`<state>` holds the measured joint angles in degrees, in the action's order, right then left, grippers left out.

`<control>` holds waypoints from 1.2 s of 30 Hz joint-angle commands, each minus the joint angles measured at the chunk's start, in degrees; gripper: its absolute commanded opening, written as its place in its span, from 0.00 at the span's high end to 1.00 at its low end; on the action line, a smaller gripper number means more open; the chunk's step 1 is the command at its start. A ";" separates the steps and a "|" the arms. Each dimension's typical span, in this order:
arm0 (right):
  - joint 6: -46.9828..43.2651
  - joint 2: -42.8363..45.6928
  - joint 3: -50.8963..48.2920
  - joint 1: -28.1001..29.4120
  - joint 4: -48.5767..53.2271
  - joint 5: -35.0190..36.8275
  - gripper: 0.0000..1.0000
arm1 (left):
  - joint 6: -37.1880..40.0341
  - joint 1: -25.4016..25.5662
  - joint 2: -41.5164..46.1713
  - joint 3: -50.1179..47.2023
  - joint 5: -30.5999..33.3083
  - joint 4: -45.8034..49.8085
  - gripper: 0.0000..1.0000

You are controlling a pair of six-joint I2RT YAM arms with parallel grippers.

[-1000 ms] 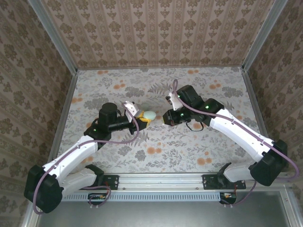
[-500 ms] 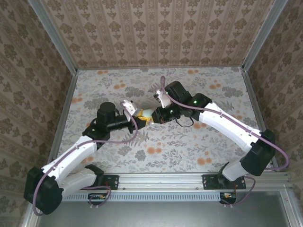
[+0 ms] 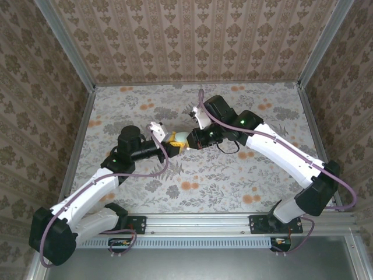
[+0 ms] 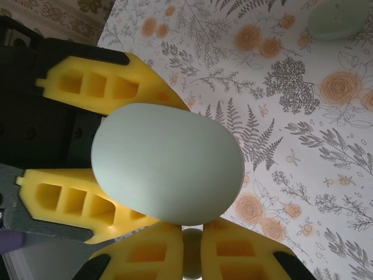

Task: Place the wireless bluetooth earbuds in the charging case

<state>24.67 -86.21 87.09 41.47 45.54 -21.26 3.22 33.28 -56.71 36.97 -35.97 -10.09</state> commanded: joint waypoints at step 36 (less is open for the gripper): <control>-9.93 -2.93 2.15 1.23 -0.03 11.46 0.90 | -2.36 0.82 1.35 0.73 -4.20 -0.56 0.97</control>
<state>17.26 -87.92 89.25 42.28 43.86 -13.21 1.41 34.04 -56.73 36.95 -37.30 -6.96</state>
